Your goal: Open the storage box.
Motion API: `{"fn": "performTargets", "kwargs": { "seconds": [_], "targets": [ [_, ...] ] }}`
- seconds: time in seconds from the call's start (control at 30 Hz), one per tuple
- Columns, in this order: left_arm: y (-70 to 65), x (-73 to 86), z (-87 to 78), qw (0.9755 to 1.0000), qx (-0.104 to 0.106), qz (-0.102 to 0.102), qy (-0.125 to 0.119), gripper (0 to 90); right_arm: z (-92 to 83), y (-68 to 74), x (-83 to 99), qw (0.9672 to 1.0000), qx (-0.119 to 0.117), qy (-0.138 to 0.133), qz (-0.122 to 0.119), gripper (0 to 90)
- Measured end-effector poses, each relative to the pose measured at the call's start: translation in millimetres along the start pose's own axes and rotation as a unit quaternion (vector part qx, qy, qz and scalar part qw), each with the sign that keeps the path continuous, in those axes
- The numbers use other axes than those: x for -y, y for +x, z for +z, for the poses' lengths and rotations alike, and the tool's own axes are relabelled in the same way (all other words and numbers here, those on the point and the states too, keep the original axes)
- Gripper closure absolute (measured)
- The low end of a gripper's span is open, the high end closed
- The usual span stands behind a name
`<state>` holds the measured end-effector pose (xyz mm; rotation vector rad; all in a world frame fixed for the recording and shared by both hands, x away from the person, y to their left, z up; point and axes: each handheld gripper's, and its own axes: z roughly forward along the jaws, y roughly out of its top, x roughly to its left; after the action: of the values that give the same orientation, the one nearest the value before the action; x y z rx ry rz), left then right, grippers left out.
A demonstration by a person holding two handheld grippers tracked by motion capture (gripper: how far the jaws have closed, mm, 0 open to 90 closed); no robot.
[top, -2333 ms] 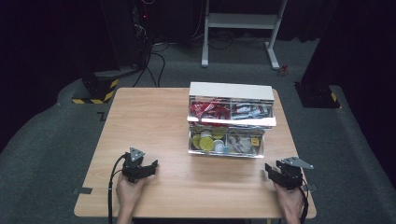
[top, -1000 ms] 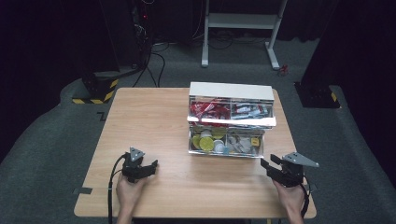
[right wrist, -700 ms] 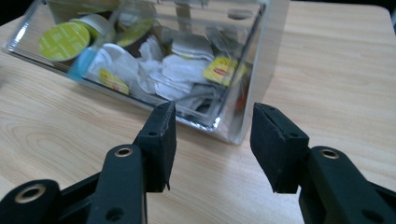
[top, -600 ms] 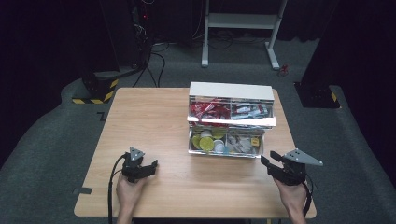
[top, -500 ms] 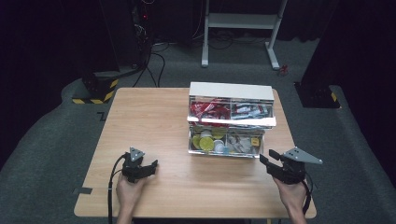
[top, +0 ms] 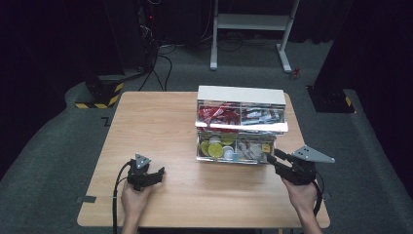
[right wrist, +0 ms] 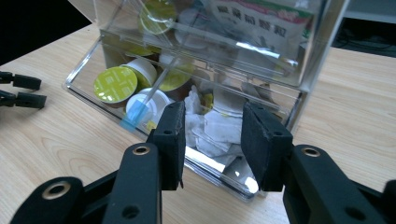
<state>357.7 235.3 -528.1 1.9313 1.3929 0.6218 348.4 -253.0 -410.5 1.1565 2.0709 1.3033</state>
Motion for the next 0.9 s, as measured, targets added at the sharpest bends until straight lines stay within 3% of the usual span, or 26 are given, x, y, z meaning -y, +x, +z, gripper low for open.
{"fn": "performTargets", "kwargs": {
  "seconds": [0.9],
  "targets": [
    [-0.2,-0.1,0.0,1.0000,-0.001,0.001,0.000,26.7,-8.3,2.1,-34.2,0.9996,-0.021,-0.013,-0.016,60.6]
  ]
}}
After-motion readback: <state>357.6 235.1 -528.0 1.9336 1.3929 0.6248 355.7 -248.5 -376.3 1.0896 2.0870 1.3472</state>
